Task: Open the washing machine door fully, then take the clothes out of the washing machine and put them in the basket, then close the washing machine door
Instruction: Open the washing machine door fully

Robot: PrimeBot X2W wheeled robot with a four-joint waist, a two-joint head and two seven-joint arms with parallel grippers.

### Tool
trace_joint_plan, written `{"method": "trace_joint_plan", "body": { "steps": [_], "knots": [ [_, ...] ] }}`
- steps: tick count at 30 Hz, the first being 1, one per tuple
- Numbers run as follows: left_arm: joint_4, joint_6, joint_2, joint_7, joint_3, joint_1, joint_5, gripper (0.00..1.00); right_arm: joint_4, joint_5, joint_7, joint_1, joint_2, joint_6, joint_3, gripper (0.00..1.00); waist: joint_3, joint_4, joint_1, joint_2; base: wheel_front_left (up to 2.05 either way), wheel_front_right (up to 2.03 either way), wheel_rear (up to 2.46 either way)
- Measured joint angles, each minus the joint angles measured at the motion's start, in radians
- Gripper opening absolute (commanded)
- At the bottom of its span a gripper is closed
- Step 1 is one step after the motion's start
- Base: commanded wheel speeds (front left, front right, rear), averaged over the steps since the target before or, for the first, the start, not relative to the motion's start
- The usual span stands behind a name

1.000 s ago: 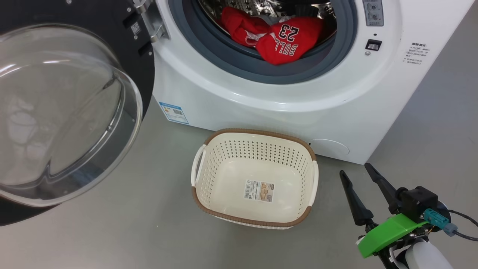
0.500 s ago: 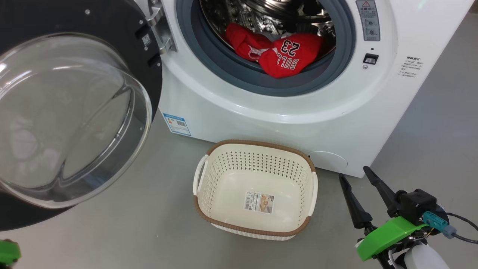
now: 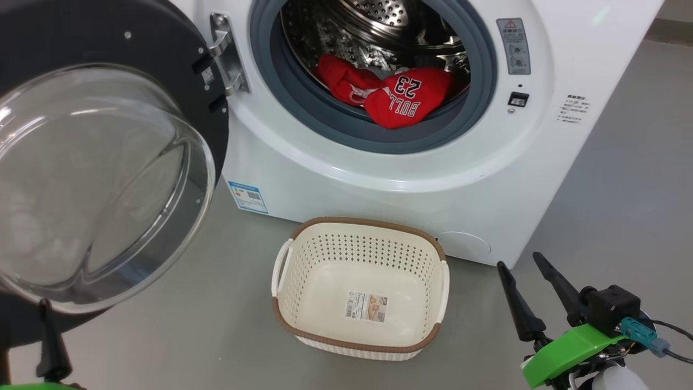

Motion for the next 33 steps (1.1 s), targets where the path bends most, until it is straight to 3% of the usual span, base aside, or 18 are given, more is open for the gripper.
{"method": "trace_joint_plan", "body": {
  "steps": [16,33],
  "knots": [
    [-0.229,0.0,0.023,0.0,-0.236,0.102,-0.001,1.0,-0.036,0.0,0.0,0.014,0.019,0.0,-0.053,1.0,0.0,-0.131,0.0,0.0,0.0,0.0,0.0],
    [-0.306,0.0,0.04,0.0,-0.272,0.175,-0.007,1.0,-0.059,-0.007,0.0,0.038,0.036,0.0,-0.085,1.0,0.012,-0.344,0.0,0.0,0.0,0.0,0.0]
  ]
}}
